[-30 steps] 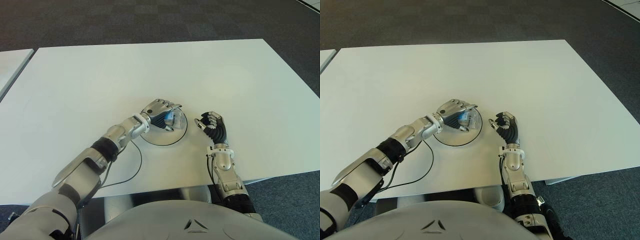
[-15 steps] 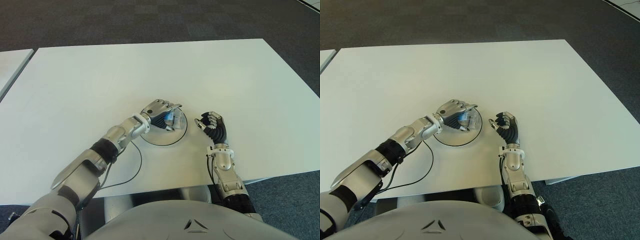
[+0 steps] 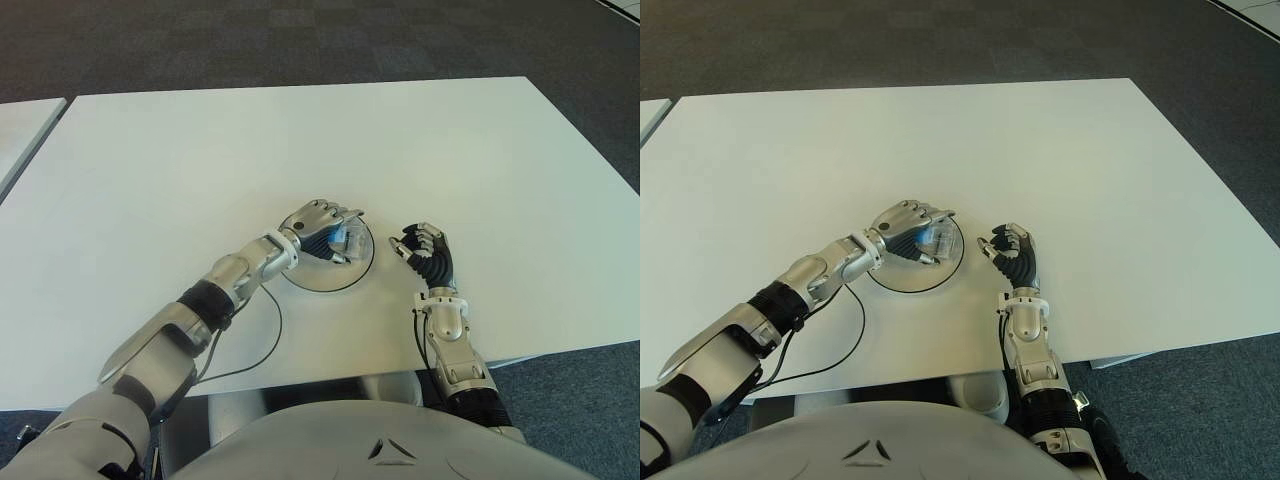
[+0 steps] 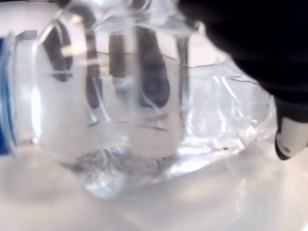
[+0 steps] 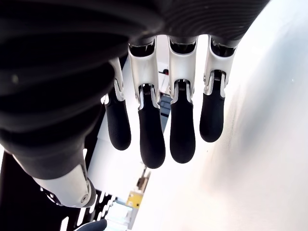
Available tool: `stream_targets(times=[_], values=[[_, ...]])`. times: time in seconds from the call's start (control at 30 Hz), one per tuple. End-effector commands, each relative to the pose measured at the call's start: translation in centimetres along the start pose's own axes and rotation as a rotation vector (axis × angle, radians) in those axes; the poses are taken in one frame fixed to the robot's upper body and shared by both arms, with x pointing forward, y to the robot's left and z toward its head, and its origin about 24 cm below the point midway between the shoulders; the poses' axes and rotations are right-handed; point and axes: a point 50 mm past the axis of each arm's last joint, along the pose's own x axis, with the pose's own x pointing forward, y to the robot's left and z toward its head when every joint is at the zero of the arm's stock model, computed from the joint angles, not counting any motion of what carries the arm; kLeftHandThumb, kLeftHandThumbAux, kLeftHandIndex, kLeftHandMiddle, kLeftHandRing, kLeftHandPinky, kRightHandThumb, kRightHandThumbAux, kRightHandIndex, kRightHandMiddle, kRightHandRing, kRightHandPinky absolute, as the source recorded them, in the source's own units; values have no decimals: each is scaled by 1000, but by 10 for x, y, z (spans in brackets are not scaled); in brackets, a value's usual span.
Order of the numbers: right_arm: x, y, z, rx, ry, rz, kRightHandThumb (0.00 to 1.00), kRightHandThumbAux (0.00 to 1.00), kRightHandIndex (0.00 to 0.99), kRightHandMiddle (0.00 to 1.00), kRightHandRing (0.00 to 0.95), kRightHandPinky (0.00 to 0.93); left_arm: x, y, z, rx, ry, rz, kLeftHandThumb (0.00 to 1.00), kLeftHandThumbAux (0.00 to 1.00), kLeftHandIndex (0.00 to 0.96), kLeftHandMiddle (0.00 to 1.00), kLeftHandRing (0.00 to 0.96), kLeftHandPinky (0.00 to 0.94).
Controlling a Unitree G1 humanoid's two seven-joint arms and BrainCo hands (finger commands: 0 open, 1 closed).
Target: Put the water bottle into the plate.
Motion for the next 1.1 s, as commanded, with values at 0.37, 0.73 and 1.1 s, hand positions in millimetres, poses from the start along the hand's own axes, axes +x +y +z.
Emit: stream_targets(times=[0.37,0.73,1.1], values=[[-2,1,-3,4,28,3,703,732,428,571,545,463,-12,-21,1,-38,39,-30,0,425,0,0,0,0],[-3,1,-3,-3,33,5,702,732,427,582,552,442,-15,-18,3,-88,75,64,0,390,0,0,0,0],[-3,2,-3,-2,43,4,703,732,426,579,548,453,-25,-11,-2,-220,98,226,0,380,0,0,0,0]])
